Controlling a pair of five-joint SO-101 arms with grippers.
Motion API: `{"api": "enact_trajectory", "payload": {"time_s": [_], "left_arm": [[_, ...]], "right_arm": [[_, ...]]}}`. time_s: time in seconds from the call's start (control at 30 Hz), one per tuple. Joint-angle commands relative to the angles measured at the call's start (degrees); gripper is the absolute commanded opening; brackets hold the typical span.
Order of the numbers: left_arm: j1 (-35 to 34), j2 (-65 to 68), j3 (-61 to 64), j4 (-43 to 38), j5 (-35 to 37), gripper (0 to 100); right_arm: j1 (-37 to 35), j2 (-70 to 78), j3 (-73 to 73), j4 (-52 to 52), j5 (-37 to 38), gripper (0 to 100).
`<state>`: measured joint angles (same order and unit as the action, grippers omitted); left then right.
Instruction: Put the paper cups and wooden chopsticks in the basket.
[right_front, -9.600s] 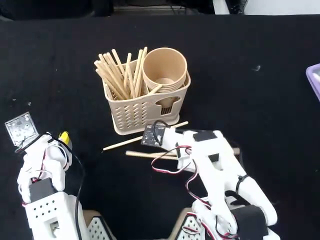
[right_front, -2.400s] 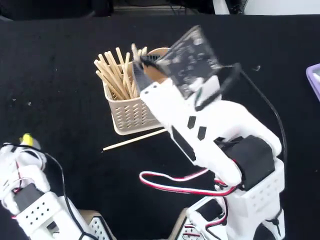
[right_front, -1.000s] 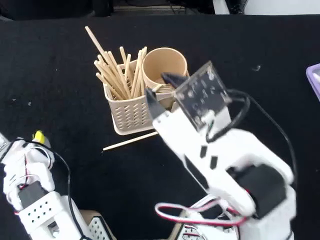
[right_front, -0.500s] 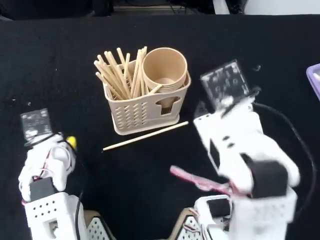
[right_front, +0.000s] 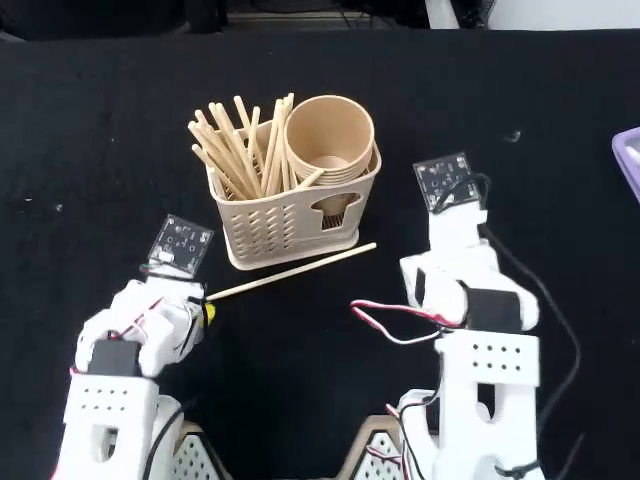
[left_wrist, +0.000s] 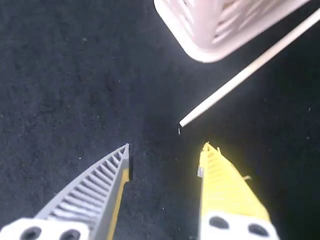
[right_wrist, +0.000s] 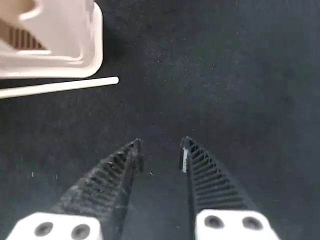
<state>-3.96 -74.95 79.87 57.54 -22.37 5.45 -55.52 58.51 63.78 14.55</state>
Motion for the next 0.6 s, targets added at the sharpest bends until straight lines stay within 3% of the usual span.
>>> {"api": "enact_trajectory", "payload": {"time_s": [0.0, 0.27, 0.57], "left_arm": [[-0.1, 14.8, -7.3, -7.2, 3.1, 23], [-4.5, 37.1, -15.9, -17.9, 17.7, 23], [0.0, 46.8, -16.6, -21.6, 18.7, 22]], "right_arm": [[1.1, -0.5, 4.5, -6.9, -4.3, 12.9], [1.1, -0.5, 9.5, -9.4, -5.3, 13.0], [1.1, -0.5, 10.1, -9.4, -5.0, 13.0]]}}
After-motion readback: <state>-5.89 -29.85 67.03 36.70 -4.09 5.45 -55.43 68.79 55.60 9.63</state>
